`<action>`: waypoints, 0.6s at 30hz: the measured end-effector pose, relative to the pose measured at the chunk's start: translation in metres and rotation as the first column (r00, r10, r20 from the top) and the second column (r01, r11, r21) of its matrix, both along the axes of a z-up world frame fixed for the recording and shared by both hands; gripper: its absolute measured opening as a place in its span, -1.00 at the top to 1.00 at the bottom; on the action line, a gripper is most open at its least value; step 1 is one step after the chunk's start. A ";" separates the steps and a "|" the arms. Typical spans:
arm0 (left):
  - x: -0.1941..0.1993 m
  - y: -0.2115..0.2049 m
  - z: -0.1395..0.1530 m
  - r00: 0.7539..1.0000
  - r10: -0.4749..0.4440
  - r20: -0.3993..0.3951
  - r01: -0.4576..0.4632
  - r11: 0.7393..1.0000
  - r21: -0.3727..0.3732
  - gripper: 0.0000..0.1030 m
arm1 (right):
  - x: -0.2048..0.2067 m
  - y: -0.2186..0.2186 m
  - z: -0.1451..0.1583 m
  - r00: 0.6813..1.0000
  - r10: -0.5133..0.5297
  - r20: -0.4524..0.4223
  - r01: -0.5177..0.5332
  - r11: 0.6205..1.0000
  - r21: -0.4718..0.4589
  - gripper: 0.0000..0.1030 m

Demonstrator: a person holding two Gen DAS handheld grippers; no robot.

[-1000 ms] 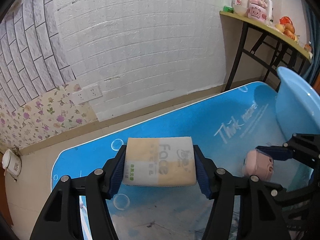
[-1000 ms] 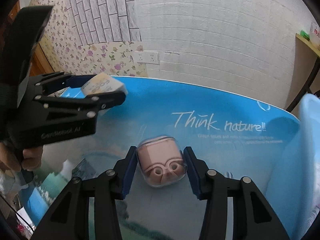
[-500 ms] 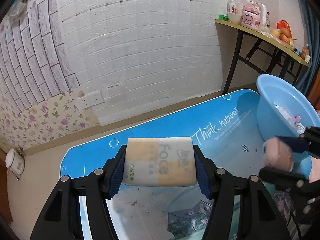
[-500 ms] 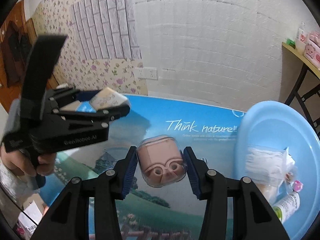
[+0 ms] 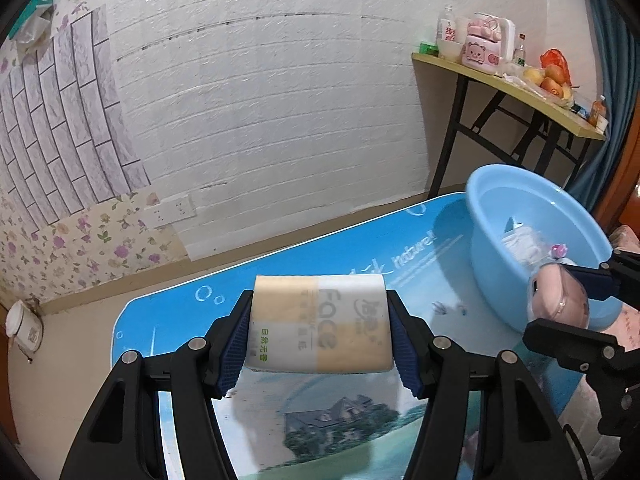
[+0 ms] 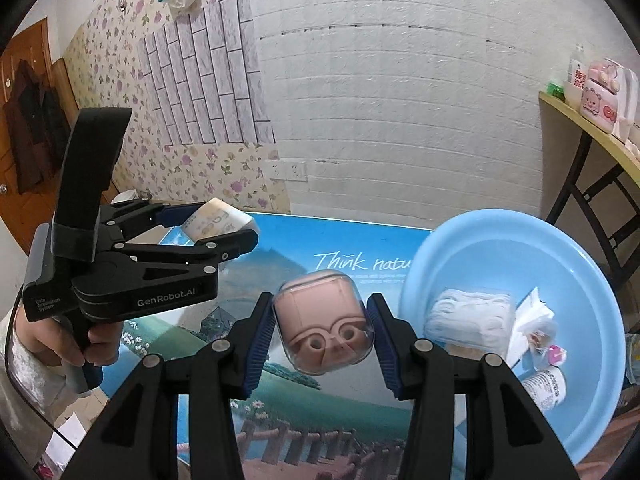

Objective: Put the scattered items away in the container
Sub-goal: 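Lift the tissue pack and pink case and carry them over the basin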

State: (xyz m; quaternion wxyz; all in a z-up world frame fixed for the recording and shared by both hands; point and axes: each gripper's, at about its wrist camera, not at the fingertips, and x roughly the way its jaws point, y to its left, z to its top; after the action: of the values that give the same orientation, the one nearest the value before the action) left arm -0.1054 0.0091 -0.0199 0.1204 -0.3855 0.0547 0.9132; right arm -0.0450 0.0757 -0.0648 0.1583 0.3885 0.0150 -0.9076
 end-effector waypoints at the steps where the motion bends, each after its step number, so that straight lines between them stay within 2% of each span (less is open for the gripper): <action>1: 0.001 0.004 0.003 1.000 -0.005 -0.003 0.005 1.000 -0.001 -0.16 | 0.001 0.002 0.001 1.000 -0.004 -0.004 0.004 1.000 0.001 0.06; 11: 0.005 0.035 0.022 0.998 -0.046 -0.030 0.046 0.999 0.005 -0.16 | 0.003 0.024 0.000 0.998 -0.059 -0.012 0.059 0.998 0.007 0.06; 18: 0.007 0.063 0.028 0.996 -0.079 -0.040 0.080 0.997 0.004 -0.16 | 0.008 0.055 -0.002 0.994 -0.113 -0.008 0.113 0.994 0.006 0.06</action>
State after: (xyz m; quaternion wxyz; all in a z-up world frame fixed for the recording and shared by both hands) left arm -0.0988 0.0725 0.0078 0.1566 -0.3645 0.0699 0.9153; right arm -0.0366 0.1310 -0.0670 0.1053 0.3858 -0.0037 -0.9166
